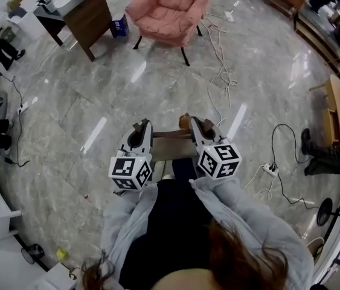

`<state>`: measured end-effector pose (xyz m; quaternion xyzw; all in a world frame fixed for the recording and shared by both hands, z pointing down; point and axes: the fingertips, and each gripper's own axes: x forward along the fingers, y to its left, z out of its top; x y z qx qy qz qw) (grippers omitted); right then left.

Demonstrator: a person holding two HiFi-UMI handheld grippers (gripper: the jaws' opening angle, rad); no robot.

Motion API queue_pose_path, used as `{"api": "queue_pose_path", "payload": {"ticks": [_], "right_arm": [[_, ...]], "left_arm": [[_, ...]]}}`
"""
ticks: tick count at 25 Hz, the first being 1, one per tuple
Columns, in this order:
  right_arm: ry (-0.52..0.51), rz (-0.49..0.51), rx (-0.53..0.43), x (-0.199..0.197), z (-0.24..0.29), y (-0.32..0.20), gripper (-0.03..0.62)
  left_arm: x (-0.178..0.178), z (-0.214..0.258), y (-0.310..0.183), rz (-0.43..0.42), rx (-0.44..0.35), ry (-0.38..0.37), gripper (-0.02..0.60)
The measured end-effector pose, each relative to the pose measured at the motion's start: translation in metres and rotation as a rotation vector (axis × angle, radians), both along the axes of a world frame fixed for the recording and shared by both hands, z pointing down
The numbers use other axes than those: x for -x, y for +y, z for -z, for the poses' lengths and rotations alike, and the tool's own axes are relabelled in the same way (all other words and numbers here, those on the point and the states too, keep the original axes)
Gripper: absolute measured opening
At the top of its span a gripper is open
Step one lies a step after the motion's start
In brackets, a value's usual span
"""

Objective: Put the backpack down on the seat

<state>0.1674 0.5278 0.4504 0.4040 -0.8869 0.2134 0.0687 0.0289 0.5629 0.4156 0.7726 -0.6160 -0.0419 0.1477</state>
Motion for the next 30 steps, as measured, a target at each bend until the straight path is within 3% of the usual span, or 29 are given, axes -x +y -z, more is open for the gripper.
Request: {"api": "queue_pose_path", "payload": {"ticks": [9,21,30], "right_arm": [[-0.002,0.048,-0.062,0.014,0.013,-0.089,0.006],[0.013,0.080,-0.049,0.028,0.010,-0.210,0.006],[0.008,0.108,-0.040,0.025,-0.002,-0.246,0.006]], "left_arm": [[0.012,0.011,-0.089,0.029,-0.037,-0.014,0.025],[0.026,0.005,-0.213,0.063,-0.018,0.008,0.025],[0.023,-0.007,-0.248,0.088,-0.020,0.025,0.025]]}}
